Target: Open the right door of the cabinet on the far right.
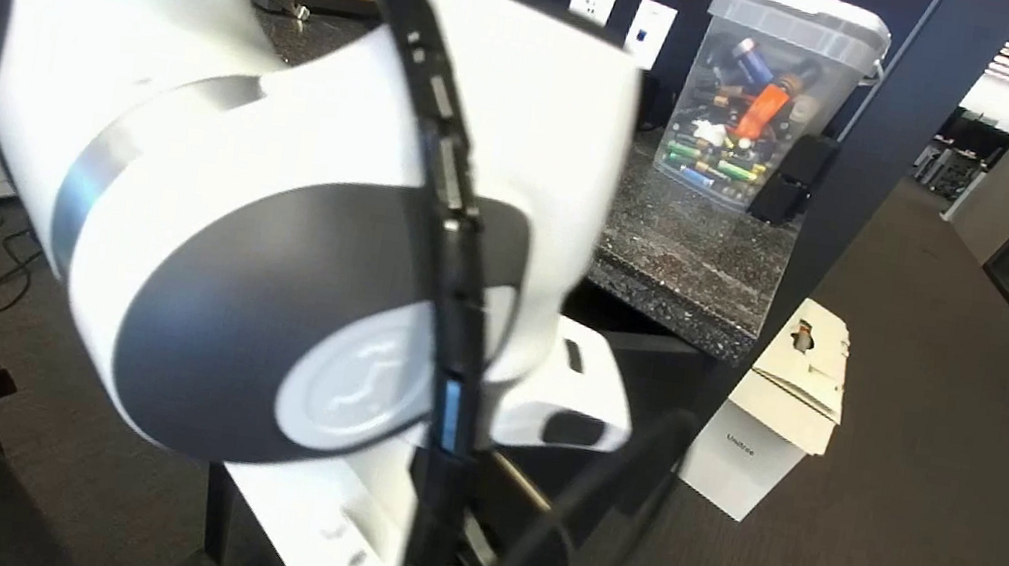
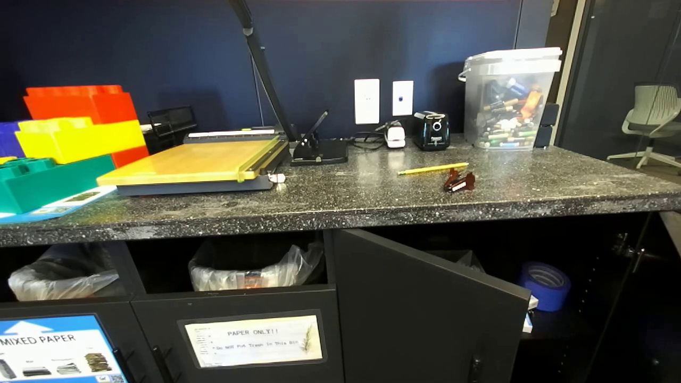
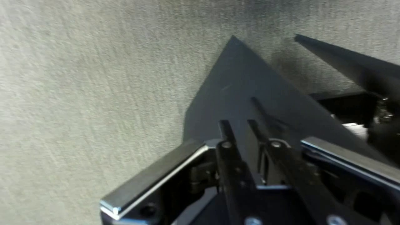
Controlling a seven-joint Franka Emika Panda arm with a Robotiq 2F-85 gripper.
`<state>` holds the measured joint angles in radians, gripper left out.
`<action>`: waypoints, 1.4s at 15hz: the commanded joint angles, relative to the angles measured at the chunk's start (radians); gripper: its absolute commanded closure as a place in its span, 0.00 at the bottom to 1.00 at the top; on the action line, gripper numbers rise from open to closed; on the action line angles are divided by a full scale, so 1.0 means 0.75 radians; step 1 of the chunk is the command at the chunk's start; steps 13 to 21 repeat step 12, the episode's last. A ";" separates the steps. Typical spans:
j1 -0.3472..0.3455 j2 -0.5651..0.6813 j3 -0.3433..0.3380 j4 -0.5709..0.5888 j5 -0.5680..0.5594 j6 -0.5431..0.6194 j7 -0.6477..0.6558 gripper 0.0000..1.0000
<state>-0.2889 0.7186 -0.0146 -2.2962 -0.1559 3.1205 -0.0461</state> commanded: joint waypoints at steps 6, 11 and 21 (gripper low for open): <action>0.372 -0.109 -0.633 0.243 -0.087 -0.613 0.298 0.56; 0.380 -0.128 -0.589 0.298 -0.182 -0.844 0.436 0.46; 0.394 -0.123 -0.599 0.316 -0.198 -0.874 0.462 0.38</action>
